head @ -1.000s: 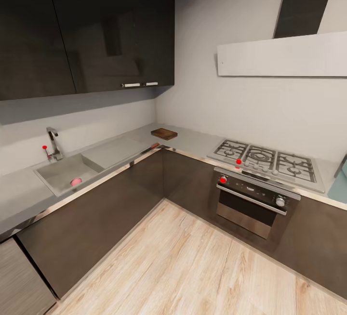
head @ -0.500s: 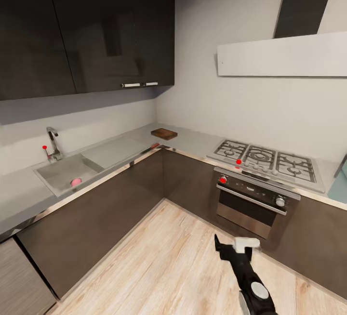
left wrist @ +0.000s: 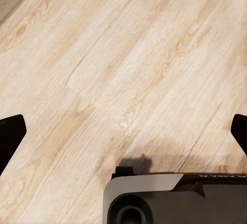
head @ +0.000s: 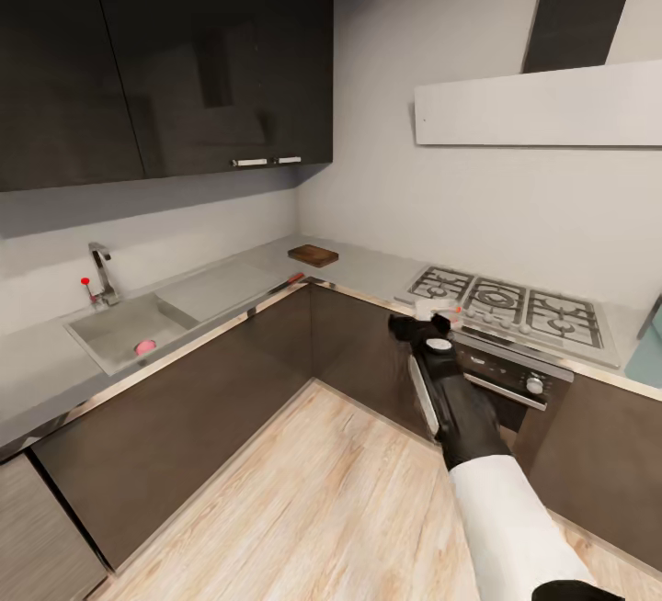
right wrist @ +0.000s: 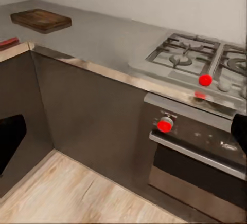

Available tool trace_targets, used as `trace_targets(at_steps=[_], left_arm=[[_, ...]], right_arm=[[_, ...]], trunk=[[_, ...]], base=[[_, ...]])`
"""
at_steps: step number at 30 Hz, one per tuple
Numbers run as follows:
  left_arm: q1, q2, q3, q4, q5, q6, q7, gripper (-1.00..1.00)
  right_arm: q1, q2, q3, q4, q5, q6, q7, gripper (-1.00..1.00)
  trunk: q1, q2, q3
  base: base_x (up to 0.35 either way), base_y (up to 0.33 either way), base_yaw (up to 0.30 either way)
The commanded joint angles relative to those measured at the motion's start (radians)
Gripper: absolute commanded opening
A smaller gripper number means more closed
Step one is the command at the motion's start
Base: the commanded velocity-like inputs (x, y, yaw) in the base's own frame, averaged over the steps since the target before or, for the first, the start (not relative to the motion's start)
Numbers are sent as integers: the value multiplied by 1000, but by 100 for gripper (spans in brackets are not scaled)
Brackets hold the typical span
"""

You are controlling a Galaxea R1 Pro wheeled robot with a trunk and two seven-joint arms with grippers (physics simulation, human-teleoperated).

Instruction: In the kitchen, take the Vidalia onion out of the sink, dice it on the chopping board with the paring knife, put the diced onion into the bowl on the countertop, then place both the paring knife and the chopping board into the sink.

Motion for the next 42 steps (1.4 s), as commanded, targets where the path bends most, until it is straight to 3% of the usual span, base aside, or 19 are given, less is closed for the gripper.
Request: trace_targets(at_steps=[1, 3, 7, 11, 19, 36, 42], left_arm=[[0, 0, 1, -2, 1, -1, 0, 100], [0, 0, 1, -2, 1, -1, 0, 100], [0, 0, 1, -2, 1, -1, 0, 100], [0, 0, 1, -2, 1, -1, 0, 100], [0, 0, 1, -1, 1, -1, 0, 100], [0, 0, 1, -1, 1, -1, 0, 100], [0, 0, 1, -1, 1, -1, 0, 100]], right_arm=[[-39, 0, 2, 30, 12, 13, -3, 100], [-175, 0, 3, 168, 17, 24, -9, 100], [-372, 0, 2, 402, 19, 25, -17, 100], [-436, 0, 0, 488, 16, 18, -19, 100], [-459, 0, 1, 568, 13, -74, -17, 100], [-458, 0, -1, 587, 14, -80, -17, 100], [-458, 0, -2, 587, 15, -80, -15, 100]], trunk=[[1, -2, -2], [1, -2, -2], [1, -2, -2], [1, -2, -2], [1, -2, -2], [1, -2, -2], [1, -2, -2]], base=[[0, 0, 0], [0, 0, 0], [70, 0, 0], [251, 0, 0], [336, 0, 12], [324, -114, 262], [291, -219, 66]])
